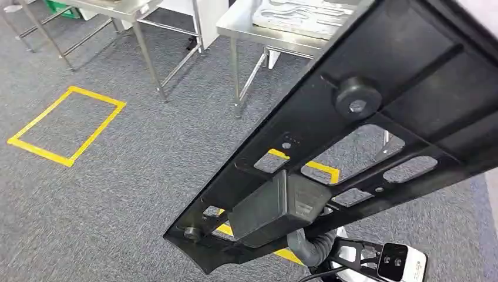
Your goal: Take the parts from the cabinet and place them on the table.
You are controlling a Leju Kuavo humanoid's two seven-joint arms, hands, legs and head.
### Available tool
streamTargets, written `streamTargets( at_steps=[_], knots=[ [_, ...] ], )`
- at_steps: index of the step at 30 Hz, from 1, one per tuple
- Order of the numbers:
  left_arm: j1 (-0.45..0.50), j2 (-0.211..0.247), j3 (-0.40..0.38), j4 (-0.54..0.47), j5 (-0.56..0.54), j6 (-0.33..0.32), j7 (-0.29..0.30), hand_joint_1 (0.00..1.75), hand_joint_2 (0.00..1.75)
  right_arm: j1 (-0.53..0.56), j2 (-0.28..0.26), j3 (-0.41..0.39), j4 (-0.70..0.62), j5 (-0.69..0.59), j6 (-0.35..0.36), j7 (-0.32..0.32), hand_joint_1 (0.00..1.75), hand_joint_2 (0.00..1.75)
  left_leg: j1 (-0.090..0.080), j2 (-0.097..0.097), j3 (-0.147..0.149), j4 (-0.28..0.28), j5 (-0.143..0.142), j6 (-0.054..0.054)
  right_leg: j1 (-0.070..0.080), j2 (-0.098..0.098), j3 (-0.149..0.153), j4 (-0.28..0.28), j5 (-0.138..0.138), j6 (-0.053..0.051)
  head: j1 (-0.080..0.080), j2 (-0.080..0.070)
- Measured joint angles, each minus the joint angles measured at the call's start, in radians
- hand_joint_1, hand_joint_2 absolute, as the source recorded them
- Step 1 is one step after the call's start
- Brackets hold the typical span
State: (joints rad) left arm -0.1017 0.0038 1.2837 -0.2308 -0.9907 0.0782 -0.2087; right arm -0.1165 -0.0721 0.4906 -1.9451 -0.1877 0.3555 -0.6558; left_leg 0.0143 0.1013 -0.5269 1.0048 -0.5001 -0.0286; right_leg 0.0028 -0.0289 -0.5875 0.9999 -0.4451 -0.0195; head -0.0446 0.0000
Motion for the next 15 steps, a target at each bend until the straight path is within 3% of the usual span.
streamTargets(
  at_steps=[1,2,3,5,6,7,8,9,10,12,14,15],
  knots=[
    [-0.001,-0.001,0.000,0.000,-0.001,-0.001,-0.002,0.00,1.75,-0.005,-0.001,0.001,0.000,0.000,-0.001,0.000,1.75,1.75,0.001,-0.047,-0.011,0.031,-0.021,-0.002,-0.002,0.010,0.001,-0.001,-0.001,-0.005,0.000,0.000],
    [0.002,-0.002,0.000,0.000,-0.001,-0.002,-0.001,0.00,1.75,-0.008,-0.001,0.003,0.001,0.000,-0.002,0.000,1.75,1.75,0.002,-0.075,-0.048,0.112,-0.068,-0.005,-0.001,0.020,0.002,-0.001,-0.001,-0.011,0.000,0.000],
    [0.006,-0.001,0.000,0.000,-0.002,-0.001,-0.001,0.00,1.75,-0.007,-0.001,0.005,0.001,0.000,-0.003,0.000,1.75,1.75,0.002,-0.086,-0.090,0.197,-0.108,-0.007,0.000,0.033,0.002,0.000,-0.001,-0.012,0.000,0.000],
    [0.012,0.000,0.000,0.000,-0.002,0.000,0.002,0.00,1.75,-0.004,-0.002,0.005,0.005,0.000,-0.006,0.000,1.75,1.75,0.002,-0.093,-0.160,0.323,-0.139,-0.007,0.002,0.064,0.002,0.002,-0.002,-0.013,0.000,0.000],
    [0.012,0.000,0.000,0.000,-0.002,0.000,0.002,0.00,1.75,-0.003,-0.002,0.005,0.005,0.000,-0.008,0.000,1.75,1.75,0.002,-0.093,-0.163,0.317,-0.121,-0.006,0.003,0.075,0.004,0.002,-0.002,-0.013,0.000,0.000],
    [0.011,0.000,0.000,0.000,-0.002,0.000,0.002,0.00,1.75,-0.003,-0.002,0.005,0.005,0.000,-0.010,0.000,1.75,1.75,0.002,-0.093,-0.144,0.262,-0.075,-0.003,0.003,0.090,0.007,0.003,-0.004,-0.012,0.000,0.000],
    [0.010,0.000,0.000,0.000,-0.003,0.000,0.002,0.00,1.75,-0.004,-0.002,0.005,0.005,0.000,-0.012,0.000,1.75,1.75,0.002,-0.098,-0.106,0.172,-0.020,0.000,0.003,0.104,0.011,0.005,-0.006,-0.010,0.000,0.000],
    [0.010,0.000,0.000,0.000,-0.002,0.001,0.002,0.00,1.75,-0.004,-0.002,0.006,0.005,0.000,-0.013,0.000,1.75,1.75,0.002,-0.121,-0.065,0.078,0.030,0.005,0.003,0.116,0.014,0.007,-0.008,-0.007,0.000,0.000],
    [0.010,0.004,0.000,0.000,-0.002,0.001,0.002,0.00,1.75,-0.004,-0.002,0.006,0.005,0.002,-0.014,0.000,1.75,1.75,0.004,-0.174,-0.040,0.023,0.032,0.013,0.000,0.124,0.013,0.007,-0.010,-0.005,0.000,0.000],
    [0.014,0.004,0.000,0.000,-0.001,0.001,0.001,0.00,1.75,-0.002,-0.002,0.007,0.005,0.007,-0.014,0.000,1.75,1.75,0.000,-0.167,-0.034,0.005,0.030,0.016,-0.002,0.147,0.002,0.013,-0.007,0.009,0.000,0.000],
    [0.009,0.004,0.000,0.000,-0.002,0.000,0.000,0.00,1.75,0.004,-0.004,0.007,0.004,0.010,-0.016,0.000,1.75,1.75,-0.003,-0.150,-0.033,0.004,0.032,0.027,-0.007,0.167,-0.002,0.009,-0.004,0.023,0.000,0.000],
    [0.007,0.000,0.000,0.001,-0.002,-0.002,-0.002,0.00,1.75,0.006,-0.005,0.007,0.002,0.011,-0.016,0.000,1.75,1.75,0.010,-0.136,-0.030,-0.007,0.038,0.036,-0.003,0.162,-0.003,0.014,-0.009,0.027,0.000,0.000]
  ],
)
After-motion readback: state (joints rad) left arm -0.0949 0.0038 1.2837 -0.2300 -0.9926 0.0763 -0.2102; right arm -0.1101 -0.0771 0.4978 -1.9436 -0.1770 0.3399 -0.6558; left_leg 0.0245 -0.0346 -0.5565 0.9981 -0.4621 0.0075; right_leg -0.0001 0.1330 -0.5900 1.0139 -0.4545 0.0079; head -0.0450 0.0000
